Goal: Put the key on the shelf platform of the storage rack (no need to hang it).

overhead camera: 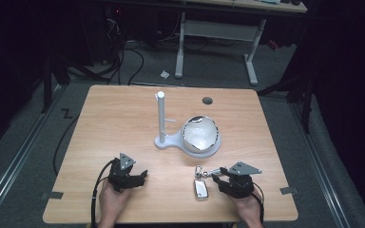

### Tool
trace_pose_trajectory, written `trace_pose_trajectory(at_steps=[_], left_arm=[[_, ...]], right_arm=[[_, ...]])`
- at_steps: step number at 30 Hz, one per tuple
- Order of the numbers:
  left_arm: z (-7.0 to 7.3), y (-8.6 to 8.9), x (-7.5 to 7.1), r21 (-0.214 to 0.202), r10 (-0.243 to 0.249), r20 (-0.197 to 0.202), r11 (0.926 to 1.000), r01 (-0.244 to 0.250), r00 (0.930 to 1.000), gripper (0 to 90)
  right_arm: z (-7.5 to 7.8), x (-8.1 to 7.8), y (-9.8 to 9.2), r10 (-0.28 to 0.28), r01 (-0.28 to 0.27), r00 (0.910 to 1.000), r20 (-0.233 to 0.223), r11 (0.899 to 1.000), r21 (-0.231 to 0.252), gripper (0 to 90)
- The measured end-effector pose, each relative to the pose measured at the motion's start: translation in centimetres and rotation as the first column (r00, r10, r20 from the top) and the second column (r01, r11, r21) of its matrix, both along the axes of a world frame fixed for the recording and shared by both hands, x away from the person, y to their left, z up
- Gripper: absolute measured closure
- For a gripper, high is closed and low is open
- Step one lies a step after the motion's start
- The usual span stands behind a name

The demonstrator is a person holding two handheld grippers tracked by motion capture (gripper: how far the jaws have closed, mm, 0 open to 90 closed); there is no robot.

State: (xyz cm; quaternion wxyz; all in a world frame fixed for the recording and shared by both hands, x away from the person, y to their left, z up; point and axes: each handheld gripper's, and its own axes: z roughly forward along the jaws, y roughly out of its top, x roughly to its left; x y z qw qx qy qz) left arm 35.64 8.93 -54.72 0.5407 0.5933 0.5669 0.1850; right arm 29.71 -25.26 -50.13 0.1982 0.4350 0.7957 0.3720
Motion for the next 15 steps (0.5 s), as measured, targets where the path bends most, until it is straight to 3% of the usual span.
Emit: trace_pose_trajectory(at_steps=[15], left_arm=[[0.0,0.0,0.0,0.002,-0.001,0.000,1.0000,0.001,1.0000,20.9]], right_arm=[[-0.2,0.9,3.1,0.077,-0.078,0.9969,-0.016,0.997,-0.004,54.8]])
